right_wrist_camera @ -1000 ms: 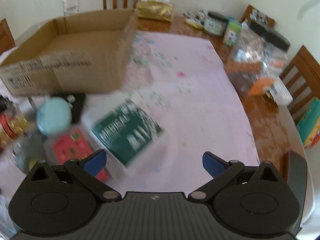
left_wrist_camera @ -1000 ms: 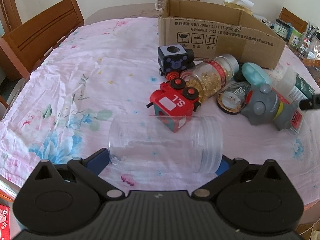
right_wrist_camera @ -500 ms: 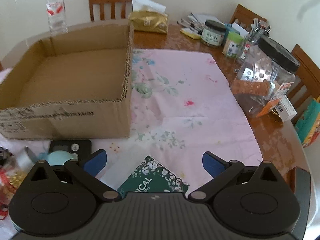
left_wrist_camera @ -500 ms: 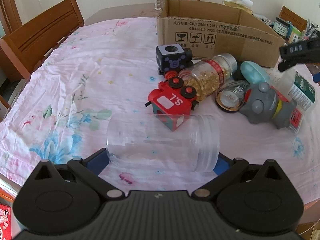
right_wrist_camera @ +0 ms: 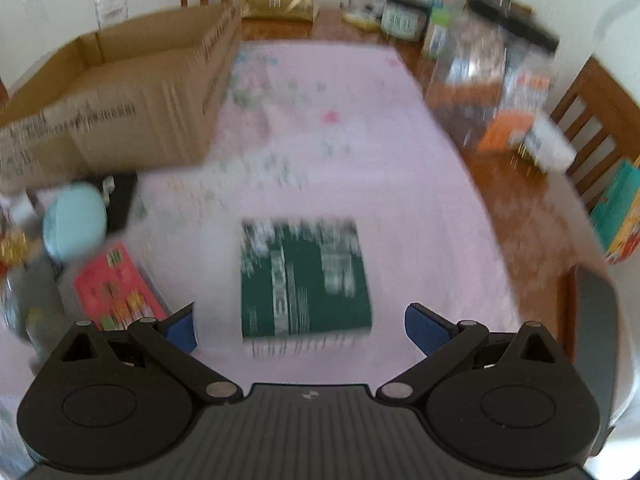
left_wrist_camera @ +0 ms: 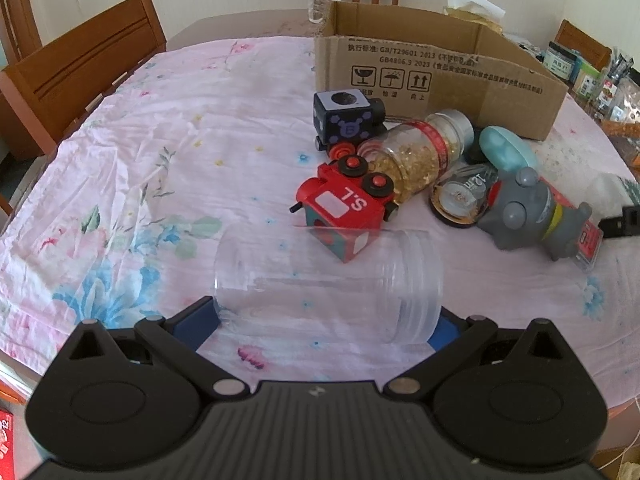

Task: Organize rigid objects
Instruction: 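Grasp the white MEDICAL swab box with the right tool while the left tool holds the jar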

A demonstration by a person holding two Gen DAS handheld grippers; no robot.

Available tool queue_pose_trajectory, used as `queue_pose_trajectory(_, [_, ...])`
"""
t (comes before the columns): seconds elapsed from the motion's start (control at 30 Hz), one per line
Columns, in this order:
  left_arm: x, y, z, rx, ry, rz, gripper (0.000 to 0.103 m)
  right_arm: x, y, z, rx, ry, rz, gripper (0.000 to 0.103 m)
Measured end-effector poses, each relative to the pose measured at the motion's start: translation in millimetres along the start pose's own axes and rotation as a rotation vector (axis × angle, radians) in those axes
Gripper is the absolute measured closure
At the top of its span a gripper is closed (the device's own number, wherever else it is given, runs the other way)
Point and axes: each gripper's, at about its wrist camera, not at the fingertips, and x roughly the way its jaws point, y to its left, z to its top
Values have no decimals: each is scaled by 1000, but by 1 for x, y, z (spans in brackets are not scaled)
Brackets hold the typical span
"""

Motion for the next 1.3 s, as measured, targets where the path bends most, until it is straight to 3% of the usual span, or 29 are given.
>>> queue_pose_trajectory(0.53, [0,0,-5,10,-71,-10,0,-5,-3,-26,-73,-197,51,0])
queue_pose_trajectory(0.83, [0,-1,-7,-13,-94,7,0,5,-3,-8,-163,-168,115,0])
queue_pose_trajectory(1.07, [-2,-4,-4,-34,-74,32,1,9,-2,2,-197,-136,136,0])
queue_pose_trajectory(1.3, [-12,-6,3,-44,-111,27,1,11,1,10,-232,-94,134,0])
